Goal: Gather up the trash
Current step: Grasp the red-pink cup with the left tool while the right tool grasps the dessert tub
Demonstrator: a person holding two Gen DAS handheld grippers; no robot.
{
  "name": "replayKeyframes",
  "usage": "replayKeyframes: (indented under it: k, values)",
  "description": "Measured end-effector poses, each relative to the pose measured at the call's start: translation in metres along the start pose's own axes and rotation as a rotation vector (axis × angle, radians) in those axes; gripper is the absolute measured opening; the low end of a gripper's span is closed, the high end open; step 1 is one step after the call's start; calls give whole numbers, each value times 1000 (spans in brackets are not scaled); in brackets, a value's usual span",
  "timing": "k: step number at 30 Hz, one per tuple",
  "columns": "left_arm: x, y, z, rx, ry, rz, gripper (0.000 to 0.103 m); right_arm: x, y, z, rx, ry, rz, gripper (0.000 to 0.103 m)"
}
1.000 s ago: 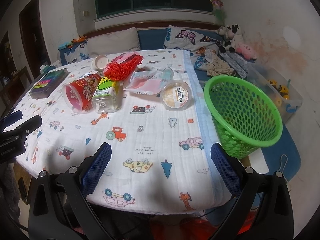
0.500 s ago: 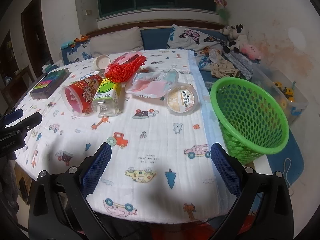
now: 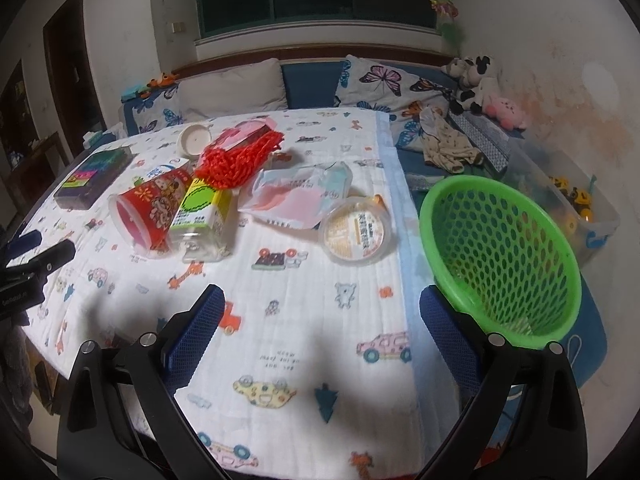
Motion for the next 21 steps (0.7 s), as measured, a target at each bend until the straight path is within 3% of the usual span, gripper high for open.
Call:
replayKeyframes:
  k: [21]
  values:
    - [39,8,6,-48,-57,-49,94,87,14,31,-19,13,-73,87]
Point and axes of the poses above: each gripper's, at about its wrist camera, not at the fingertips, and x roughly the way its jaws point, z to its right, y to its top, the point moved 10 cm from there along x, roughly the way its jaws point, and after that the axes turned 6 degrees about -x, right-handed, at the moved point
